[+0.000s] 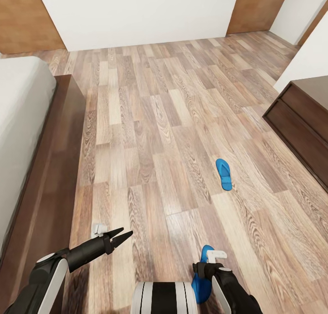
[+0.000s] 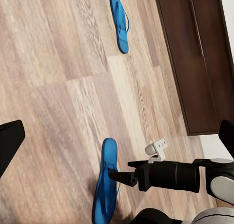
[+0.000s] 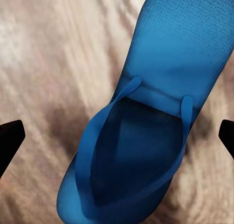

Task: In the bedroom, move the book from the bed onto either nightstand, and place the two sandals side by side next to the bed.

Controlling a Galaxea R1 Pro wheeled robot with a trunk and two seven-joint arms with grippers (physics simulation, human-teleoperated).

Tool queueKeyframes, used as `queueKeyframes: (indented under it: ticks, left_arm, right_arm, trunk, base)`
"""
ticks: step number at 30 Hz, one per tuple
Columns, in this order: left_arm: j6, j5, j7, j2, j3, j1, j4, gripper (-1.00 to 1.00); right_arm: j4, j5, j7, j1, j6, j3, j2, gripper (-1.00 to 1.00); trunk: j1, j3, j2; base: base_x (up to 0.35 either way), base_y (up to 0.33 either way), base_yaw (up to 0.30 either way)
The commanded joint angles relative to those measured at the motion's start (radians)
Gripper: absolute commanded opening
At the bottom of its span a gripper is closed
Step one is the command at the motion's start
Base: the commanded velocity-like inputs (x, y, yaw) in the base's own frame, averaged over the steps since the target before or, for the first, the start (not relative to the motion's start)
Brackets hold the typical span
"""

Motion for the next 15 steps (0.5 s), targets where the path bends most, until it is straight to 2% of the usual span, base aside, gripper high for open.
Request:
queueKeyframes:
  ticks: [1, 5, 15]
  left_arm:
    - [0.008, 0.005, -0.001, 0.0, 0.0, 0.0, 0.0, 1.0]
    - [0.008, 0.005, -0.001, 0.0, 0.0, 0.0, 0.0, 1.0]
    - [0.008, 0.005, -0.001, 0.0, 0.0, 0.0, 0.0, 1.0]
  right_arm:
    - [-0.002, -0.001, -0.002, 0.0, 0.005, -0.002, 0.001, 1.0]
    - [-0.002, -0.001, -0.002, 0.0, 0.005, -0.002, 0.001, 1.0]
    - [-0.002, 0.0, -0.002, 0.0, 0.005, -0.002, 0.001, 1.0]
  trunk:
    - [0.0, -0.001, 0.0]
    - [0.001, -0.008, -0.001]
    - [0.001, -0.008, -0.001]
  base:
    - [0.0, 0.0, 0.0]
    - [0.0, 0.0, 0.0]
    - [0.0, 0.0, 0.0]
